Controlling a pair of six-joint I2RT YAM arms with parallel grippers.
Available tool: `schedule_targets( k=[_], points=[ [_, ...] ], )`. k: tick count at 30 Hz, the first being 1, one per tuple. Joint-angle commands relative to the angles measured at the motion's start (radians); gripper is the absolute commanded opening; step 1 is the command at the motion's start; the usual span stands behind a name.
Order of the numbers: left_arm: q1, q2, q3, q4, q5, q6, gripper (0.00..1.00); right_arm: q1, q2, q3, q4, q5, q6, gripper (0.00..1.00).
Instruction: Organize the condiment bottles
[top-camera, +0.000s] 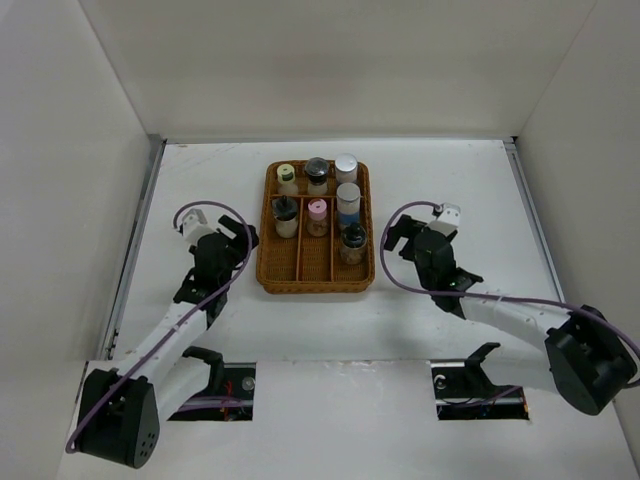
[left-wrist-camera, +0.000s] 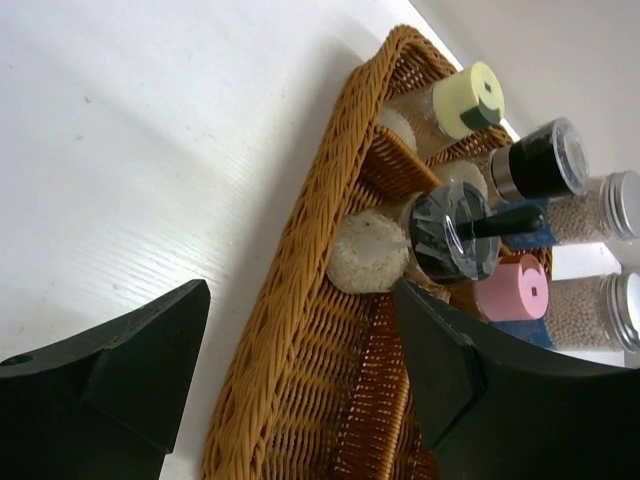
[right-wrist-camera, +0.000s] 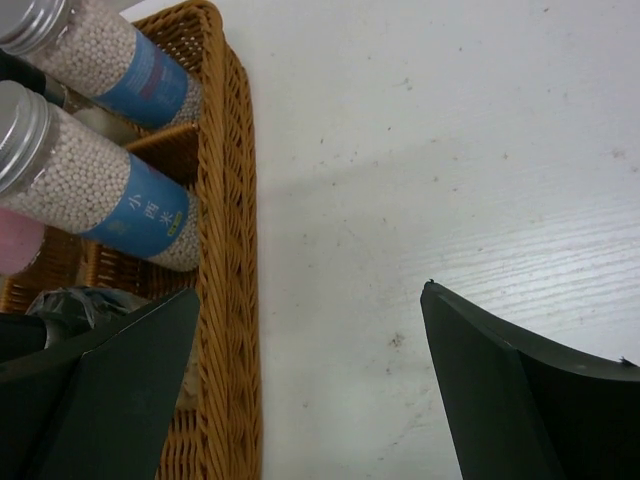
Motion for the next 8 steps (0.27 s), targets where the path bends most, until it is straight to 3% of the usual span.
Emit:
schedule_targets(
  k=[1,8],
  points=[
    [-0.035,0.025,0.049,0.022,0.009,0.007,0.72,0.015,0.004,0.039,0.077,-0.020,0.011,1.00],
    [-0.067,0.080,0.066,0.038,0.012,0.033,0.73,0.023,0.009,0.042,0.079,-0.023,-0.001,1.00]
  ],
)
